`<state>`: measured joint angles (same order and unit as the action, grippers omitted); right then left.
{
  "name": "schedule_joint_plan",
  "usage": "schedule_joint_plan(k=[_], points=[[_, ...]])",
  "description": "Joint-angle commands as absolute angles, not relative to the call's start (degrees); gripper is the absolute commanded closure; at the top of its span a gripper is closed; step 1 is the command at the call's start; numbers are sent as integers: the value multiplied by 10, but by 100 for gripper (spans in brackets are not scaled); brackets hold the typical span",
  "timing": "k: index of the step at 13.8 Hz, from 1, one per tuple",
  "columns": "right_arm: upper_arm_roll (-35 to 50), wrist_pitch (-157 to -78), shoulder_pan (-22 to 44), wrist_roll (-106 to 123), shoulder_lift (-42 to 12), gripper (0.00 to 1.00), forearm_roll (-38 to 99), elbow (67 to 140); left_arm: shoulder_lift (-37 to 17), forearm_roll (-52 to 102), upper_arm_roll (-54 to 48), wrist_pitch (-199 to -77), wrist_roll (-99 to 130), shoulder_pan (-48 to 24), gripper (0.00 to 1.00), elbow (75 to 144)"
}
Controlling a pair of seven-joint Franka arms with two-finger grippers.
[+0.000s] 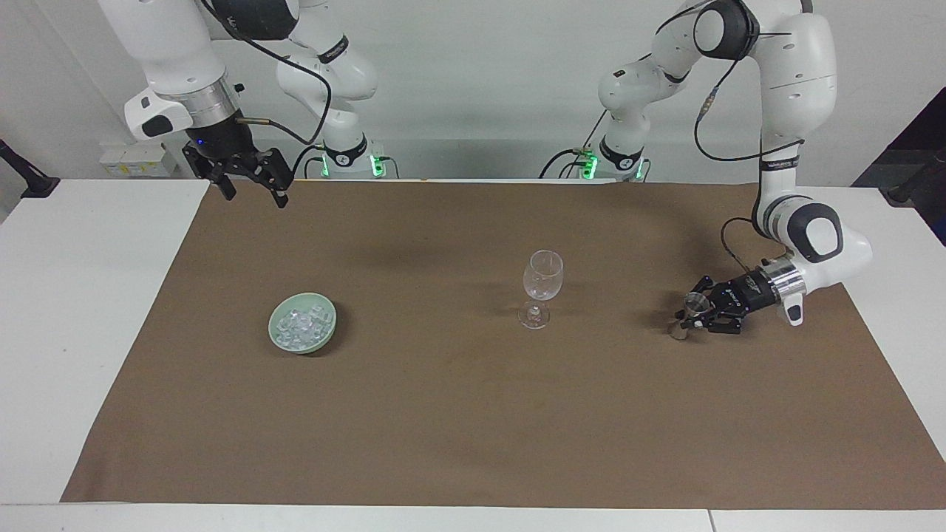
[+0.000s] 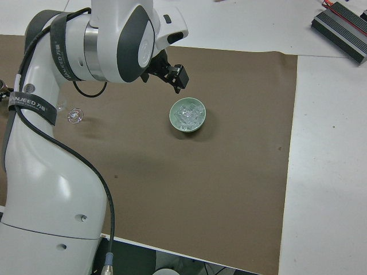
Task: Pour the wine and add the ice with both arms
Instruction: 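Lift the metal cup with the left gripper toward the clear glass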
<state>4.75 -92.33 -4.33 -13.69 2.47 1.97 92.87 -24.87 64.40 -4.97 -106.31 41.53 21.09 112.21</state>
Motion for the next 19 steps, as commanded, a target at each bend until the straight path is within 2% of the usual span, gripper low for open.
schedule_joint_plan(k=[1, 6, 9, 17, 19], points=[[50, -928, -50, -125, 22, 0, 33, 925, -238, 658, -43, -1068, 411, 207, 100, 1136], [50, -928, -50, -125, 22, 0, 33, 925, -237, 657, -42, -1043, 443, 218, 100, 1122], [50, -928, -50, -125, 22, 0, 33, 925, -217, 650, -40, -1044, 493, 208, 100, 1107], [50, -928, -50, -125, 22, 0, 33, 925, -119, 607, -42, -1043, 662, 169, 100, 1095], [50, -928, -50, -125, 22, 0, 33, 925, -91, 603, -43, -1044, 708, 140, 100, 1097]])
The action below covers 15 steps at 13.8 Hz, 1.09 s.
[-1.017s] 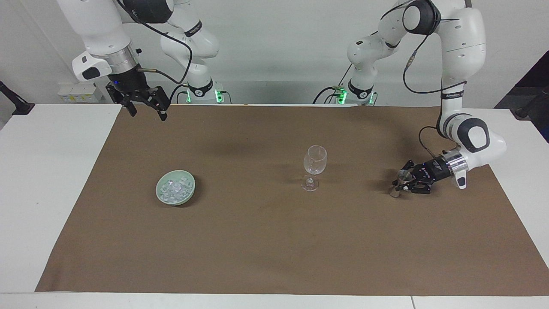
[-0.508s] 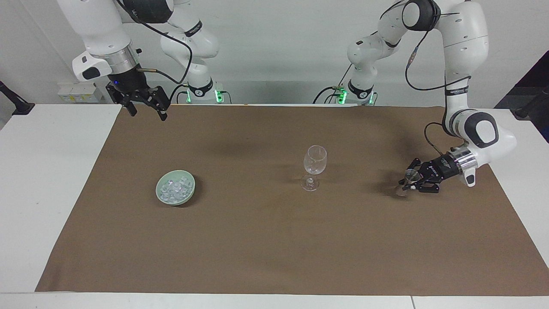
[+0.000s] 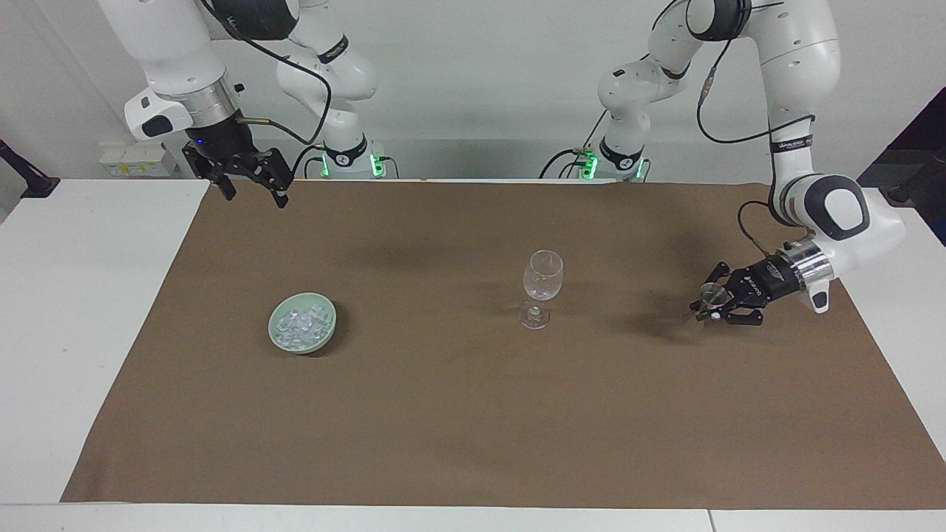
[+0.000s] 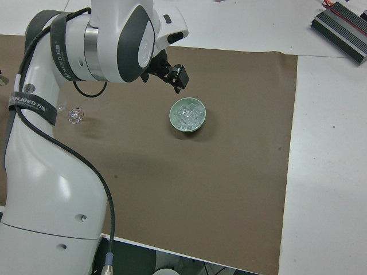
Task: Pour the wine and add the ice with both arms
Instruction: 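Lift the metal cup with the left gripper toward the clear glass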
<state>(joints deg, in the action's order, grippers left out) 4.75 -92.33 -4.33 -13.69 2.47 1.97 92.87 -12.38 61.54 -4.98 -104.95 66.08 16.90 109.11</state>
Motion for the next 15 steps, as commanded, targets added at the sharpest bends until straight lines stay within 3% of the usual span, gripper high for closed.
schedule_joint_plan(k=[1, 15], points=[[50, -928, -50, -125, 22, 0, 33, 925, -77, 603, -43, -1046, 723, 133, 100, 1098], [50, -928, -50, -125, 22, 0, 33, 925, -16, 567, -47, -1074, 711, 50, 100, 1147]])
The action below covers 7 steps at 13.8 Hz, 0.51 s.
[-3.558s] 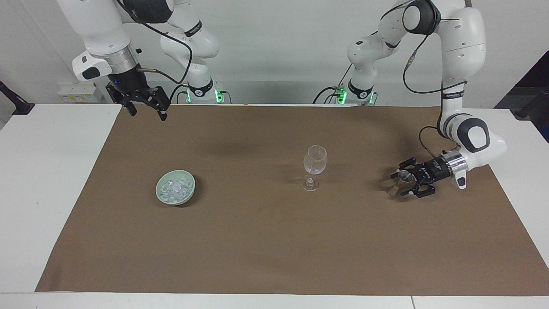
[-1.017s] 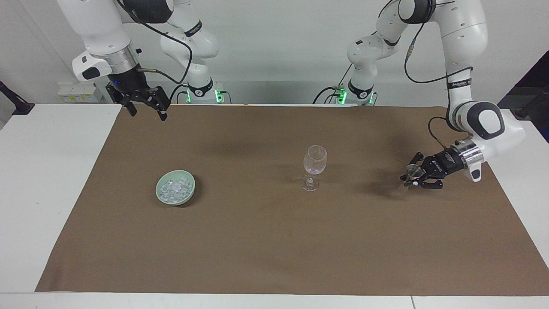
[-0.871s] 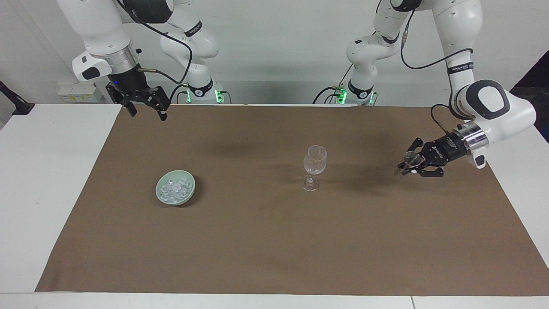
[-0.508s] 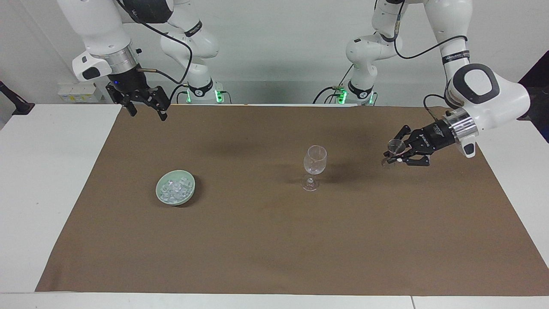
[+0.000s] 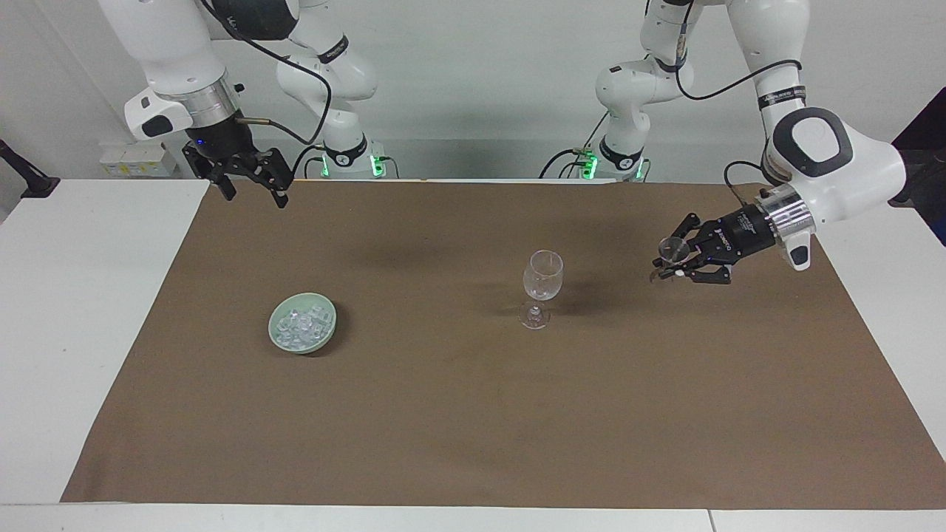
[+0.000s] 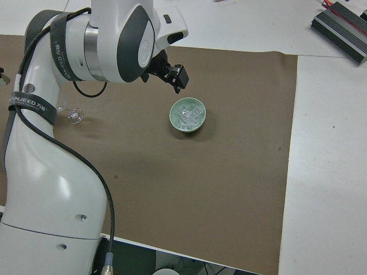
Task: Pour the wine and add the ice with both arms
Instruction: 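Lift the metal cup with the left gripper toward the clear glass, then move the held metal cup over the clear glass with the left gripper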
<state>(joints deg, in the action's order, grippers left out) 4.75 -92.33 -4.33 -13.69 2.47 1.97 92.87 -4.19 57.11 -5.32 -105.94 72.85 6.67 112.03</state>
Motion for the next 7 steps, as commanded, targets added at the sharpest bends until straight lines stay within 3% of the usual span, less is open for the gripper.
schedule_joint_plan(k=[1, 7], points=[[50, -928, -50, -125, 22, 0, 33, 925, -16, 567, -47, -1079, 710, 38, 100, 1147], [50, -928, -50, -125, 22, 0, 33, 925, -13, 567, -46, -1126, 723, -18, 100, 1154]])
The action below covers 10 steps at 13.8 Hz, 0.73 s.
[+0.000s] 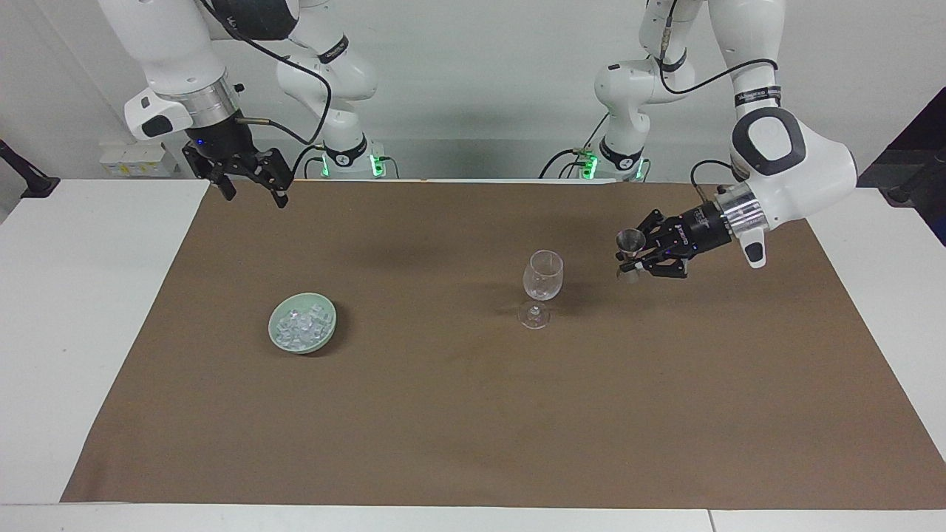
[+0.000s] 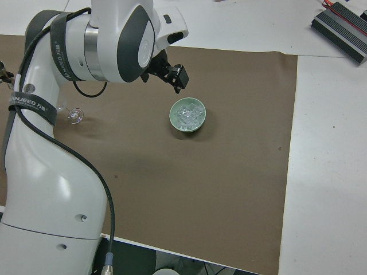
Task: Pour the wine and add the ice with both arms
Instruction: 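Move the held metal cup over the clear glass with the left gripper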
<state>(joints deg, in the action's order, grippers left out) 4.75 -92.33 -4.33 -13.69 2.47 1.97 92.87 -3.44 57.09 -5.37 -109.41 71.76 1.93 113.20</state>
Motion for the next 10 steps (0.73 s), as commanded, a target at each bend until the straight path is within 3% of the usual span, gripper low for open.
schedule_joint_plan(k=[1, 10], points=[[50, -928, -50, -125, 22, 0, 33, 925, -13, 567, -45, -1142, 729, -30, 100, 1155], [50, -928, -50, -125, 22, 0, 33, 925, -13, 492, -45, -1200, 767, -96, 100, 1154]])
